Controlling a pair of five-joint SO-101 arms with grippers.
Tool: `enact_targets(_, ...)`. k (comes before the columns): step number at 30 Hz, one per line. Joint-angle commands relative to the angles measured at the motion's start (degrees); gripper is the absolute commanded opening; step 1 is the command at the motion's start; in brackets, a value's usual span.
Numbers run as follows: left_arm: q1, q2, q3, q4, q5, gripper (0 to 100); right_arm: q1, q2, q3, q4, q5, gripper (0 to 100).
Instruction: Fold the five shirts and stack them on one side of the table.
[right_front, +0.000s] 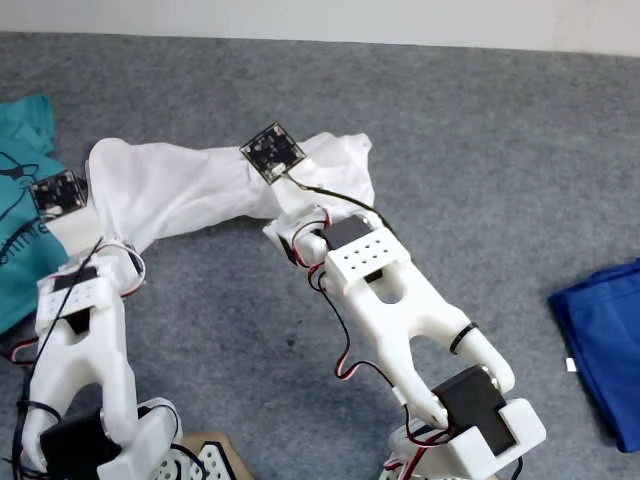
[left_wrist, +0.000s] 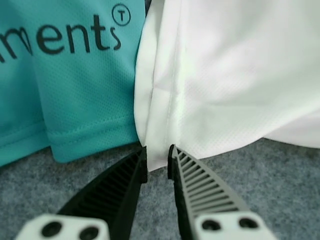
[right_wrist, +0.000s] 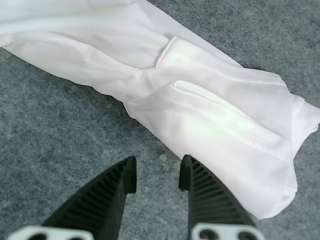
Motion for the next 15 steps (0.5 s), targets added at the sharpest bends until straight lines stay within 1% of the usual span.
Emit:
enact_targets(1, -0.04, -1.45, 1.63, -4.48, -0.62, 10, -0.84, -3.21, -0.22, 0.22, 0.70, 15.6)
enact_targets(7, -0.04, -1.45, 1.98, -5.10, -0.62, 11, -0.84, -3.21, -0.22, 0.22, 0.79, 15.6)
enact_targets(9, -0.04, -1.45, 2.15, -5.10, -0.44, 16, -0.84, -3.21, -0.22, 0.22, 0.79, 15.6)
enact_targets(12, -0.04, -1.45, 2.68, -5.10, -0.09, 28, -0.84, -3.21, -0.22, 0.22, 0.79, 15.6)
enact_targets(13, -0.04, -1.45, 2.68, -5.10, 0.53, 30, -0.84, -3.21, -0.22, 0.22, 0.79, 15.6)
enact_targets(15, -0.04, -1.45, 2.86, -4.92, 1.93, 30, -0.75, -3.21, -0.22, 0.22, 0.79, 15.6)
